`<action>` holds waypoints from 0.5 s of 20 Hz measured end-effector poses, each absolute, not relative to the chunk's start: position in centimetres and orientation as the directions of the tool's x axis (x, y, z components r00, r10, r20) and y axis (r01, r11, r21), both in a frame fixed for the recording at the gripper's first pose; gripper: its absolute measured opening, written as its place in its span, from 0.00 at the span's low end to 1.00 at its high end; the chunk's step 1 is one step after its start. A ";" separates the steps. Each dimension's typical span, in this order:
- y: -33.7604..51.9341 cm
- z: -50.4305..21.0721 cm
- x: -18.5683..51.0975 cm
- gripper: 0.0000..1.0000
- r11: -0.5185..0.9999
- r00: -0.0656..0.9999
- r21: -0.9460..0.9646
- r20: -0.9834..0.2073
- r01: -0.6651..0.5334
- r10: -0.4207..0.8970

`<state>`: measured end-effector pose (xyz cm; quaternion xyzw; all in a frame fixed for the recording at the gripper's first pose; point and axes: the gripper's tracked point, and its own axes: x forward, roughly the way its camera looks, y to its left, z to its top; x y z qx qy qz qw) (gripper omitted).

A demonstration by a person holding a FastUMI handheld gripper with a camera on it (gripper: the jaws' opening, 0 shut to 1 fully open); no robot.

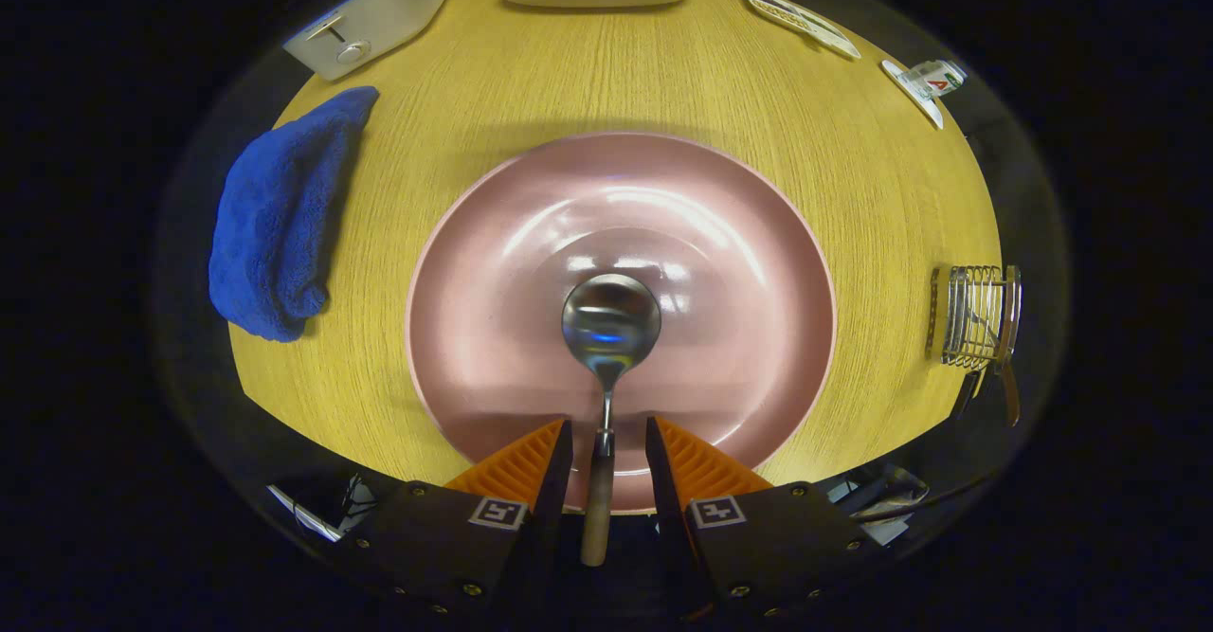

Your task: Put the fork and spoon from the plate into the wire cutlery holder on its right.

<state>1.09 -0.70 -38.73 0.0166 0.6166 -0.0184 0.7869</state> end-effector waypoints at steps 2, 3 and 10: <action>-0.7 -39.0 1.2 0.39 0.999 0.238 0.007 -0.971 0.046 -0.004; -0.7 -39.1 1.1 0.39 0.999 0.231 0.003 -0.973 0.043 -0.007; -0.7 -39.2 1.6 0.14 1.000 0.234 0.007 -0.972 0.022 0.001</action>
